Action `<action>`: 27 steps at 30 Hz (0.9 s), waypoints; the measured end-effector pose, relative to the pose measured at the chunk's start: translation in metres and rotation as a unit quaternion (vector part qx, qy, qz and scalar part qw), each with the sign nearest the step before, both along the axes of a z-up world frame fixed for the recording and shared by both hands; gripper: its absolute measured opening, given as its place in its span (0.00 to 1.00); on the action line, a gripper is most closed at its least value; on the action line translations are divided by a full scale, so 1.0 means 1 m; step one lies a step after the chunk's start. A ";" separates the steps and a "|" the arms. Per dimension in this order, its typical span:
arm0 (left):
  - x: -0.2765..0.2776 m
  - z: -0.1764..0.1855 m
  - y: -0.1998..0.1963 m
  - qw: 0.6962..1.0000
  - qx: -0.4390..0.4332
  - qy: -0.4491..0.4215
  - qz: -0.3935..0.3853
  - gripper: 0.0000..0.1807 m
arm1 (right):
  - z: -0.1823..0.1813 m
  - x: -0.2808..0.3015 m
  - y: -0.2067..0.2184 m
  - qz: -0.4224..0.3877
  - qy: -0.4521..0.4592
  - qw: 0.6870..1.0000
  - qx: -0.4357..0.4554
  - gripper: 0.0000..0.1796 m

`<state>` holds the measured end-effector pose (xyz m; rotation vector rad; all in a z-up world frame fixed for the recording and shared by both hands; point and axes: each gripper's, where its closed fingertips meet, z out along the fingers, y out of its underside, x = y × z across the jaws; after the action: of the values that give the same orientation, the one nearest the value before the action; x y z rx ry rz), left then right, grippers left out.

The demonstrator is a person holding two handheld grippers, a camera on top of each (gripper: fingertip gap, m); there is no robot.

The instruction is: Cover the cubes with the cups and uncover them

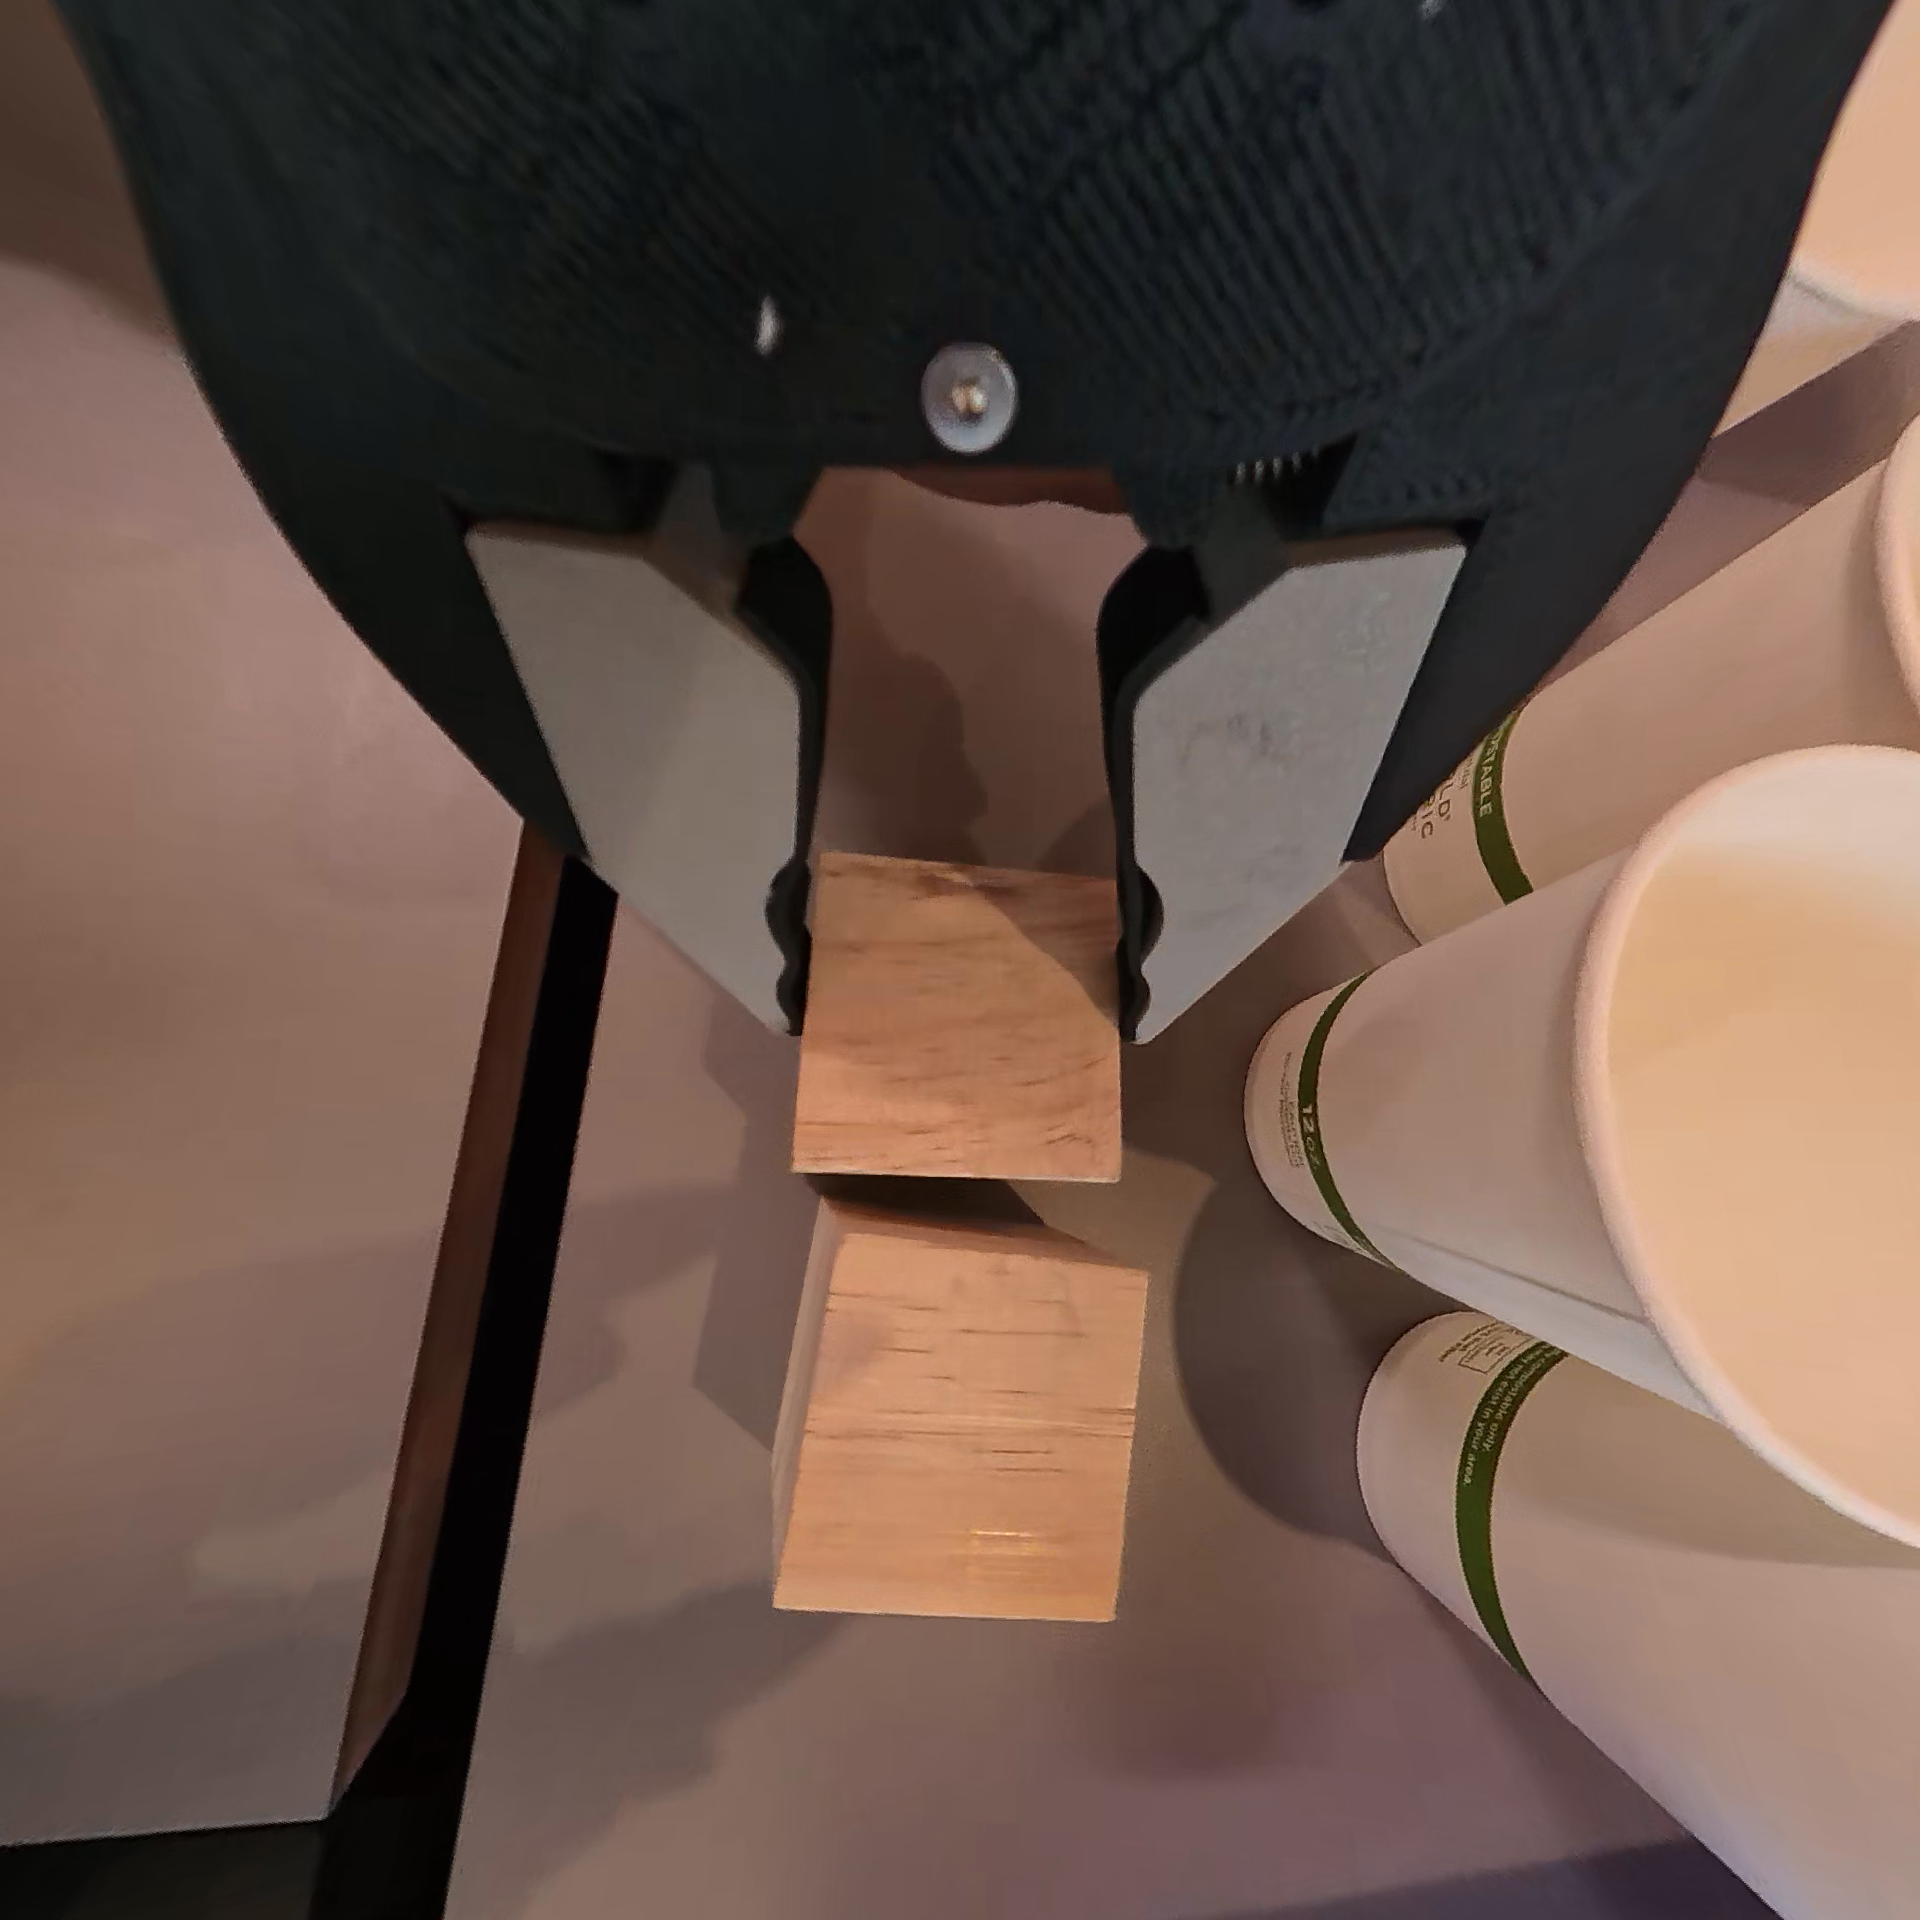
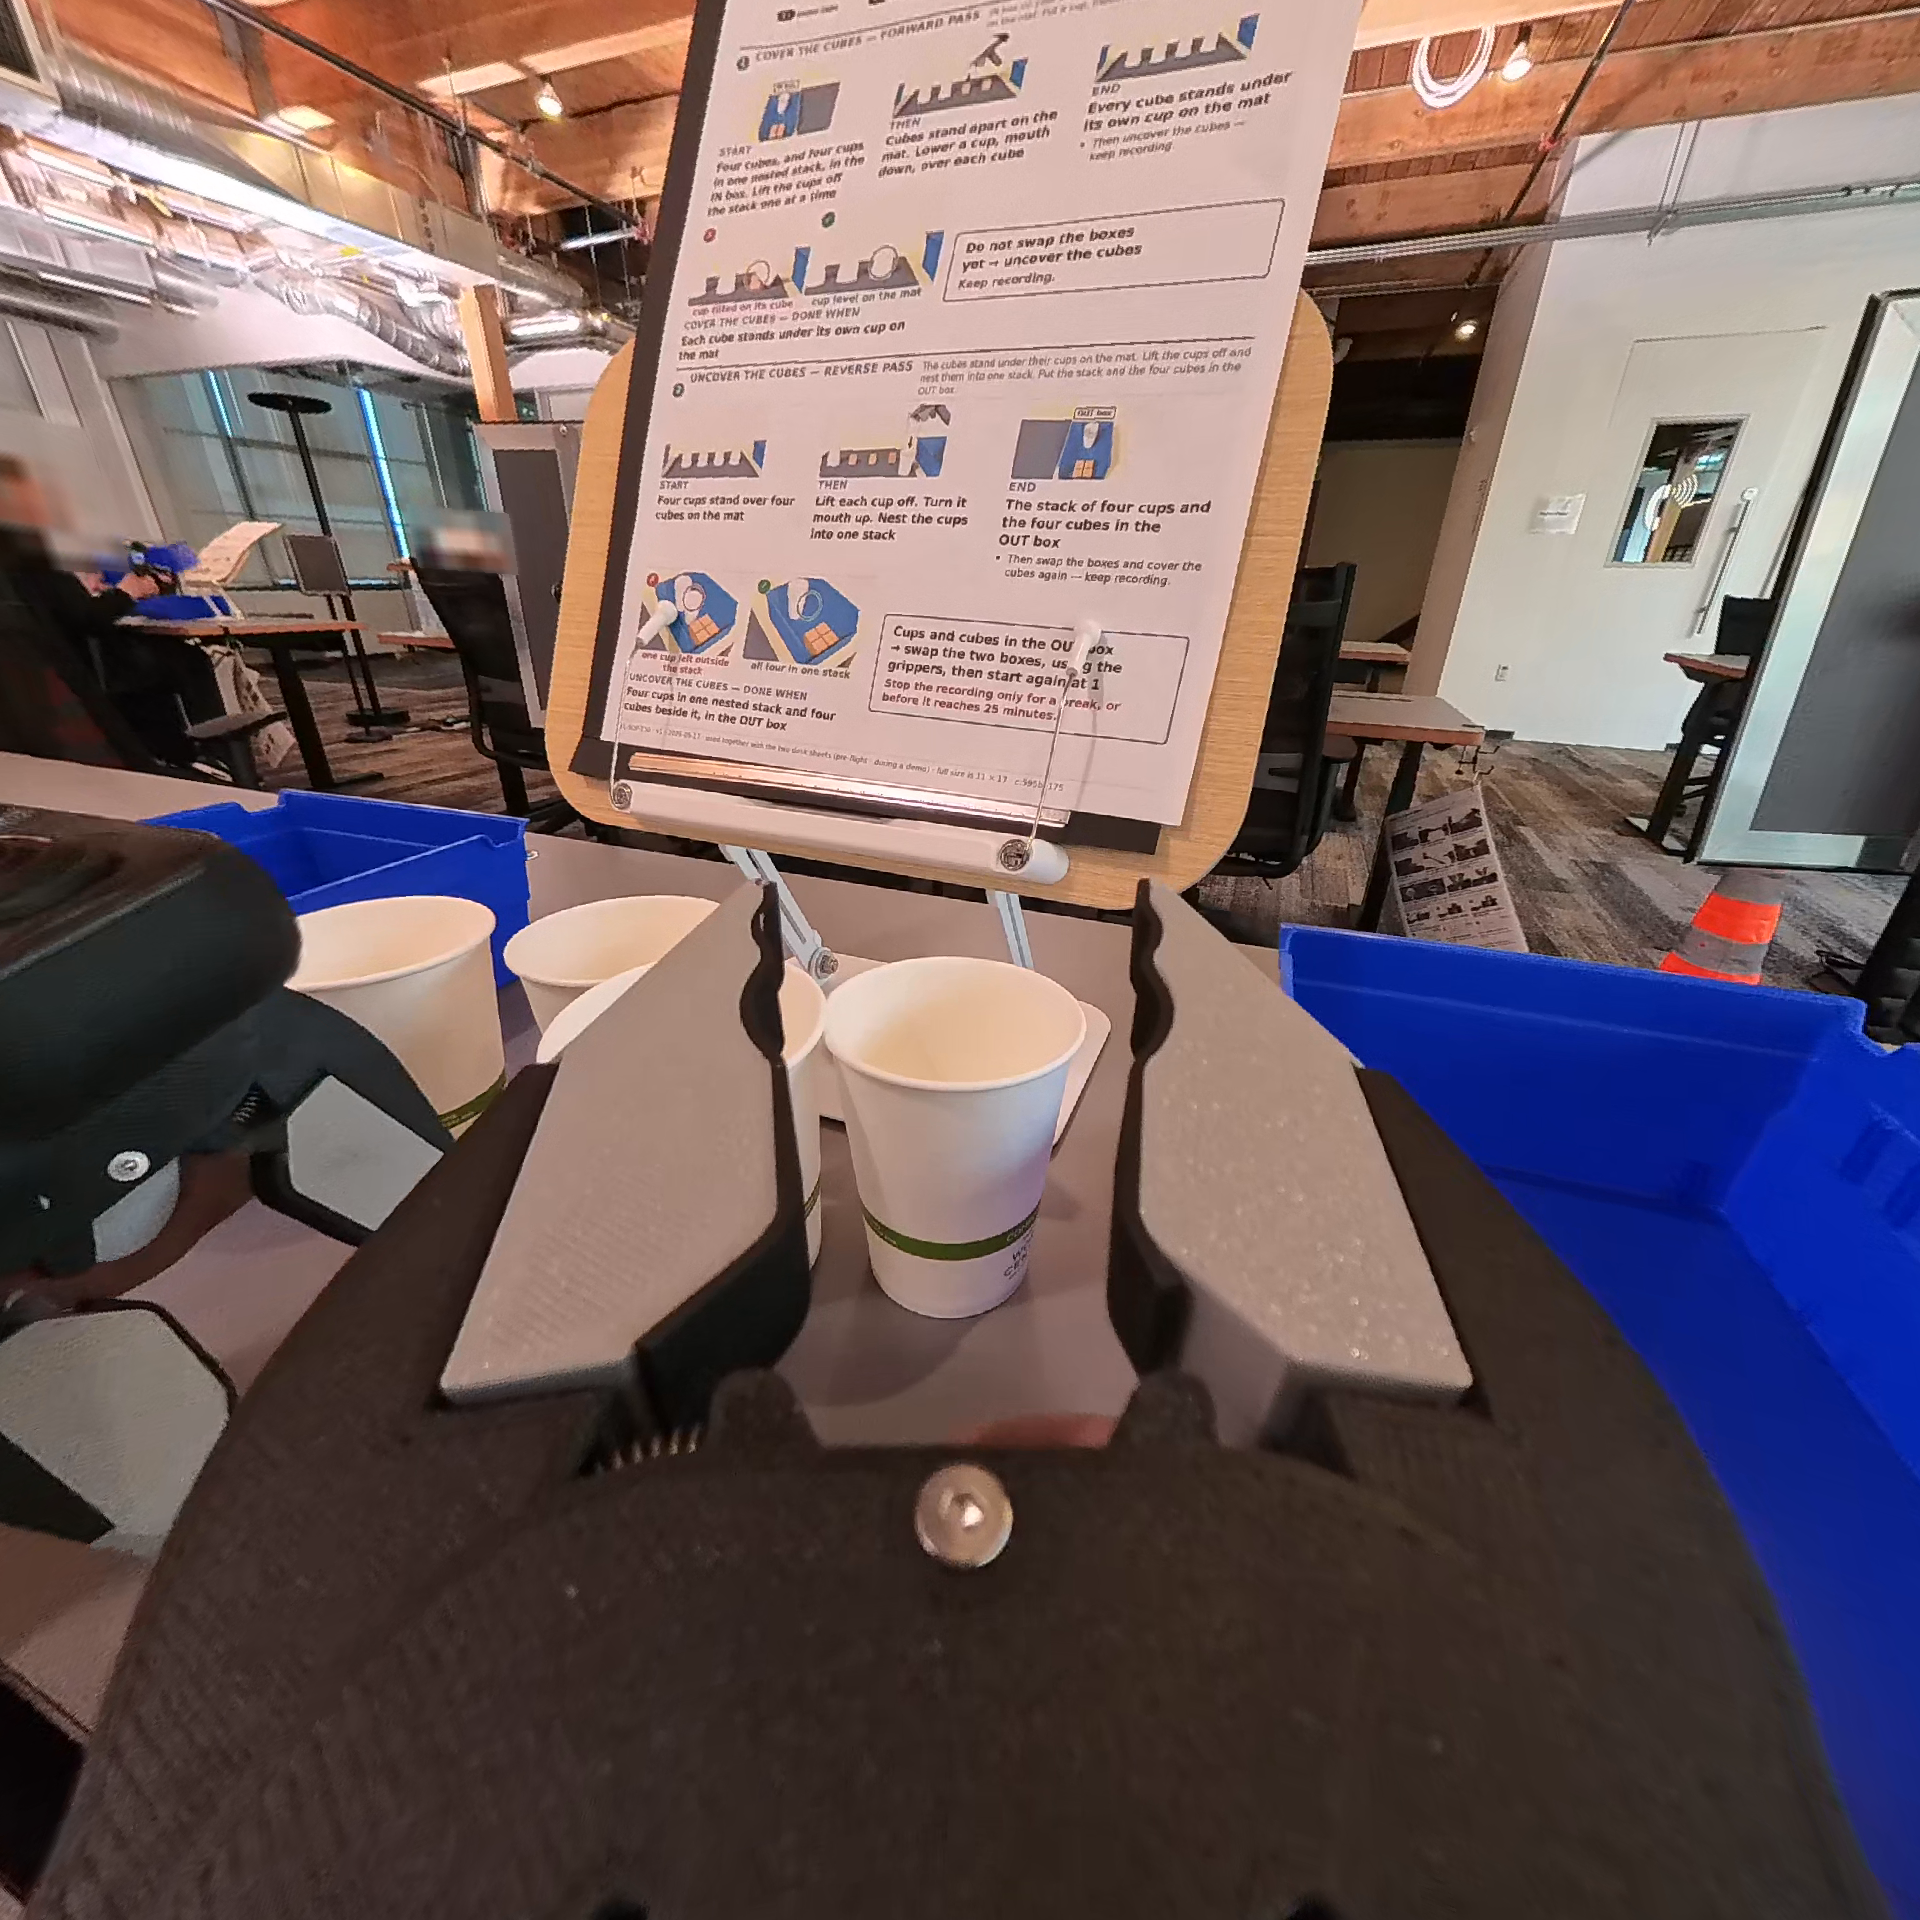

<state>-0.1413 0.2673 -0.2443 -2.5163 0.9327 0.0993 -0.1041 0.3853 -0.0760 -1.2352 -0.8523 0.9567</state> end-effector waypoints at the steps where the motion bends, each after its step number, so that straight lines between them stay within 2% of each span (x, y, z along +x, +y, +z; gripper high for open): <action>1: 0.000 0.000 0.000 1.000 -0.001 -0.002 0.003 0.32 | 0.000 0.000 0.000 0.000 0.000 1.000 0.000 0.36; 8: -0.002 0.006 0.000 1.000 0.017 -0.014 0.016 0.33 | 0.000 0.000 0.000 0.000 -0.001 1.000 0.000 0.36; 14: -0.006 0.032 -0.019 0.998 0.043 -0.025 0.025 0.39 | -0.001 0.000 0.001 0.000 -0.001 1.000 -0.001 0.36; 19: -0.007 0.071 -0.043 0.987 0.117 -0.097 0.054 0.39 | -0.002 -0.001 0.000 0.000 -0.004 1.000 0.001 0.36; 24: -0.023 0.081 -0.065 0.979 0.165 -0.101 0.071 0.38 | -0.006 -0.005 -0.001 -0.002 -0.014 1.000 0.008 0.36; 27: -0.032 0.090 -0.065 0.964 0.217 -0.128 0.085 0.35 | -0.009 -0.007 -0.002 -0.004 -0.022 1.000 0.013 0.36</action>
<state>-0.1729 0.2025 -0.1540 -2.1305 0.5216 0.0273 -0.1110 0.3834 -0.0851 -1.2409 -0.8916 0.9127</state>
